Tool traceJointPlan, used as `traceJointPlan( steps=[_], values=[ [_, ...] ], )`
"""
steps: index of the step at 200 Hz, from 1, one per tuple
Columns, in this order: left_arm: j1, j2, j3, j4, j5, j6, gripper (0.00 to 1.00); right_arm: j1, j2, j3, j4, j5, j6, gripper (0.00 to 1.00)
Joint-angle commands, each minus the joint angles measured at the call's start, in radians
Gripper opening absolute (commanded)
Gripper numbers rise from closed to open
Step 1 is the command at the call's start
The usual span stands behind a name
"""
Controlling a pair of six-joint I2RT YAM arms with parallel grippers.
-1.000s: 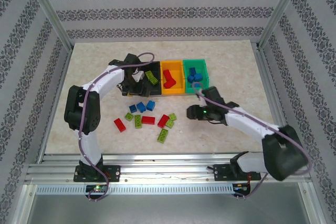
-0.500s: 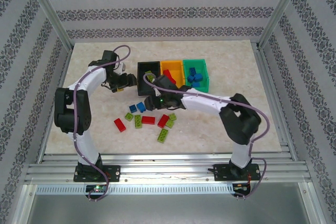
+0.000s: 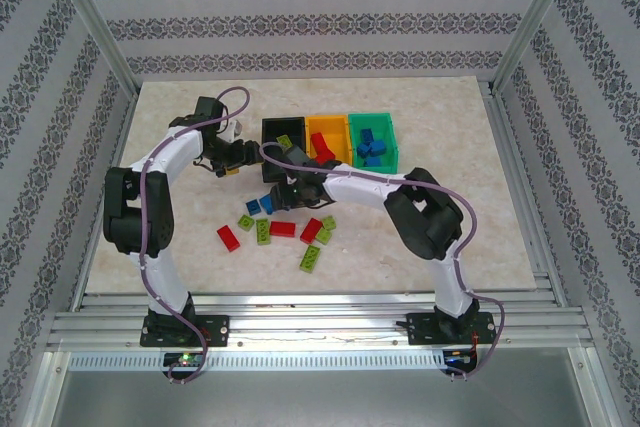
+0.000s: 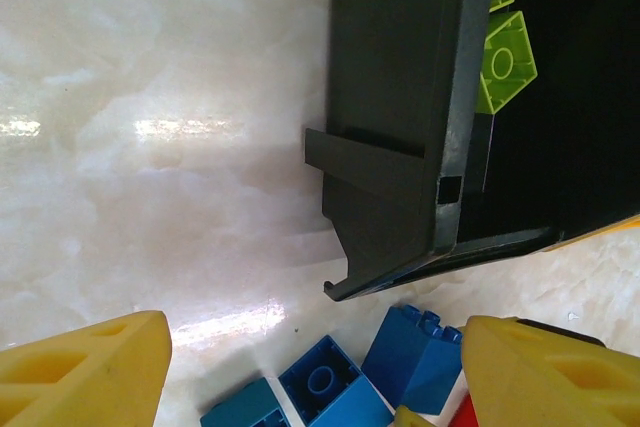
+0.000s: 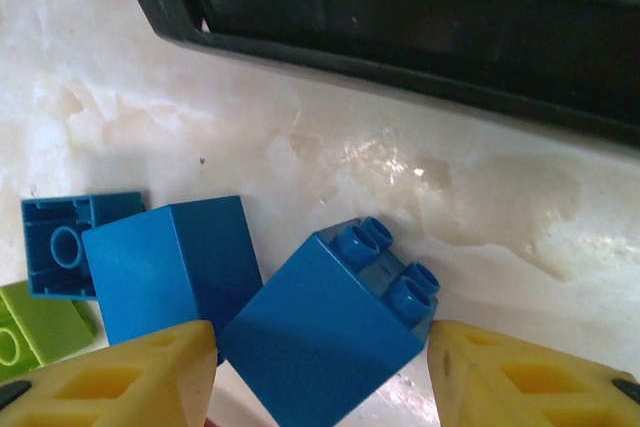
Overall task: Sort the legos into containers by color
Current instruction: Pick up the lego from the center of the table, then place the lego in the container.
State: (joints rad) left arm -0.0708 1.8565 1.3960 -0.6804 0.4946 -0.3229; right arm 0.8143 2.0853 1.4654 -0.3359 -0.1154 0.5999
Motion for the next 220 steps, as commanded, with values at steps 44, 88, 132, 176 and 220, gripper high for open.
traceJointPlan(
  steps=[44, 88, 132, 176, 220],
  values=[
    [-0.006, -0.033, 0.003, -0.010, -0.024, 0.027, 0.77, 0.000, 0.078, 0.030, -0.037, 0.009, -0.009, 0.47],
    [-0.006, -0.044, 0.000, -0.013, -0.034, 0.031, 0.77, -0.031, -0.024, -0.062, -0.032, 0.033, -0.038, 0.32],
    [-0.007, -0.087, -0.008, -0.012, -0.081, 0.045, 0.77, -0.122, -0.245, -0.216, -0.002, 0.076, -0.082, 0.29],
    [-0.011, -0.129, -0.029, 0.007, -0.104, 0.047, 0.77, -0.289, -0.392, -0.261, 0.000, 0.085, -0.126, 0.29],
    [-0.017, -0.163, -0.043, 0.015, -0.138, 0.054, 0.77, -0.428, -0.298, -0.106, -0.032, 0.132, -0.219, 0.31]
  ],
)
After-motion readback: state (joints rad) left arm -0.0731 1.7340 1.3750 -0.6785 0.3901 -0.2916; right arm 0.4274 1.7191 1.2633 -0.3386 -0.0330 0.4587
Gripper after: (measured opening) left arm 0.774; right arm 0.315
